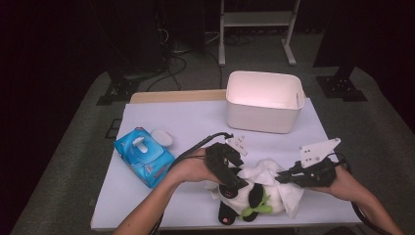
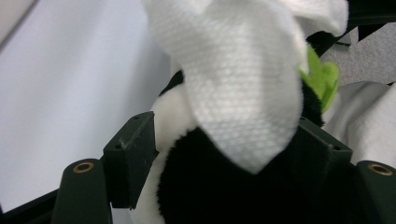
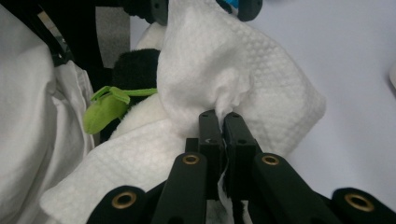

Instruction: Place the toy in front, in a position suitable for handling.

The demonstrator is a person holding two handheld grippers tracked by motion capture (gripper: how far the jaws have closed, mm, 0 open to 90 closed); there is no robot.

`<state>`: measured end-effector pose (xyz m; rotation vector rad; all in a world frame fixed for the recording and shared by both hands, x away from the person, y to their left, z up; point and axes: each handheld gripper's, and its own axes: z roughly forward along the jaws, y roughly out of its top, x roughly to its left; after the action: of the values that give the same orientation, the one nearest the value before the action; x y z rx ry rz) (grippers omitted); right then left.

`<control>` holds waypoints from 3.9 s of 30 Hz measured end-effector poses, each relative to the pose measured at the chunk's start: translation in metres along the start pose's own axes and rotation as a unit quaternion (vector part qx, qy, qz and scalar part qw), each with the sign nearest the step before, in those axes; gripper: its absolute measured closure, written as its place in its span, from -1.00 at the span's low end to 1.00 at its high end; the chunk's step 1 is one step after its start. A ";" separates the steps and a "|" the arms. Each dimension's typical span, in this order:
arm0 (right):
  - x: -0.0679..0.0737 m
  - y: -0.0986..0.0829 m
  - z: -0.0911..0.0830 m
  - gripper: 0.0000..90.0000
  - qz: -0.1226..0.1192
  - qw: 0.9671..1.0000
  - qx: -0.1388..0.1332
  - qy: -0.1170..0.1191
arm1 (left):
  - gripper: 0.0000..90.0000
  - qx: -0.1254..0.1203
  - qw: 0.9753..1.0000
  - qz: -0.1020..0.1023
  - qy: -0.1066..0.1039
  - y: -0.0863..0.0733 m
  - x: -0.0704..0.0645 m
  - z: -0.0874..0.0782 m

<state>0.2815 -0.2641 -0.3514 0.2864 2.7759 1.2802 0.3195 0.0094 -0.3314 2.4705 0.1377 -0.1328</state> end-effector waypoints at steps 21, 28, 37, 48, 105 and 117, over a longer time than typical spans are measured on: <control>-0.006 -0.003 -0.006 0.92 0.000 0.999 -0.031 -0.012 | 0.16 0.008 1.000 0.007 -0.009 0.003 0.008 0.014; -0.030 0.015 -0.010 0.91 -0.002 0.999 -0.039 -0.032 | 0.22 0.016 0.993 0.078 0.088 0.023 0.016 -0.006; -0.049 0.035 0.011 0.90 -0.009 0.999 -0.009 -0.032 | 0.08 0.015 0.992 0.087 0.095 0.010 0.021 -0.002; -0.025 0.025 0.017 0.91 -0.017 1.000 0.013 -0.016 | -0.18 -0.006 0.996 0.064 0.069 0.004 0.004 -0.021; -0.014 0.042 0.028 0.86 -0.054 0.997 0.043 -0.017 | -0.25 -0.009 0.998 0.030 0.056 -0.020 0.000 -0.021; -0.013 -0.001 -0.016 0.86 -0.003 0.998 0.020 -0.051 | -0.25 -0.017 0.998 0.026 0.053 -0.023 0.001 -0.021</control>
<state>0.2919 -0.2789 -0.3420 0.3363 2.7159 1.1758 0.3188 0.0400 -0.3292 2.4448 0.1196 0.0218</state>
